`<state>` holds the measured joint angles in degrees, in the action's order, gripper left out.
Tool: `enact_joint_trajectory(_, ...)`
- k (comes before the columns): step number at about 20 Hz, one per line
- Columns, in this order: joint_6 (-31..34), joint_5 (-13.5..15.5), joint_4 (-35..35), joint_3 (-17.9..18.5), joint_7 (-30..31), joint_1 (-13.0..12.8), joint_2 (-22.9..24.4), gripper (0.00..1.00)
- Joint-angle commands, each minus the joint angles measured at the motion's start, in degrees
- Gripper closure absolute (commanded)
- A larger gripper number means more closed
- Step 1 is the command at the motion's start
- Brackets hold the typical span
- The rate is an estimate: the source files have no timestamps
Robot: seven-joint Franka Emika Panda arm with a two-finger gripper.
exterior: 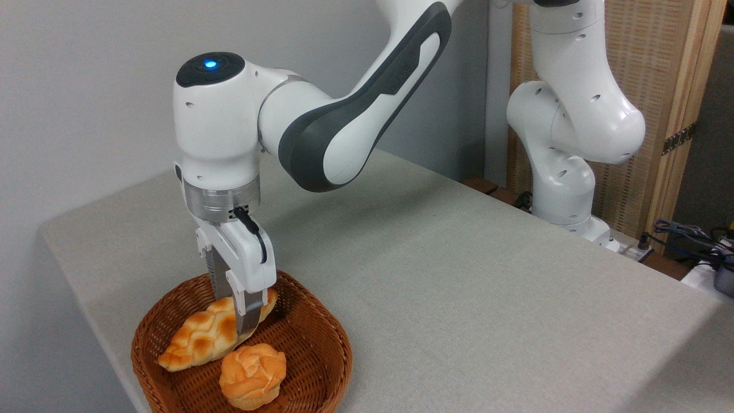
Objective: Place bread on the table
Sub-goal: 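Lift the braided roll out of the basket and carry it onto the table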
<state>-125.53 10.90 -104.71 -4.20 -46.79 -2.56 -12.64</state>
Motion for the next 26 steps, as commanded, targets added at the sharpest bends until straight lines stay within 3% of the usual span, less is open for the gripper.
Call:
enact_joint_trajectory(1,-0.9,1.4,0.3,-0.1,-1.5,0.4,0.2,0.83)
enact_joint_trajectory(6,-0.6,1.5,0.9,0.3,-2.1,0.4,0.9,0.83)
enact_joint_trajectory(9,0.6,2.7,1.0,0.9,-2.0,0.4,3.7,0.83)
enact_joint_trajectory(14,12.6,3.3,0.8,5.5,-2.9,0.5,13.1,0.82)
enact_joint_trajectory(17,22.2,1.5,-1.2,6.2,-5.1,0.2,17.9,0.82)
enact_joint_trajectory(20,23.3,-2.5,-10.5,6.6,-6.8,-0.7,25.3,0.78)
enact_joint_trajectory(23,23.3,-5.1,-15.7,6.6,-6.2,-4.0,26.1,0.77)
enact_joint_trajectory(25,23.3,-7.1,-18.1,6.6,-6.2,-5.8,25.9,0.73)
enact_joint_trajectory(26,23.3,-7.4,-18.8,6.6,-6.2,-6.3,25.7,0.66)
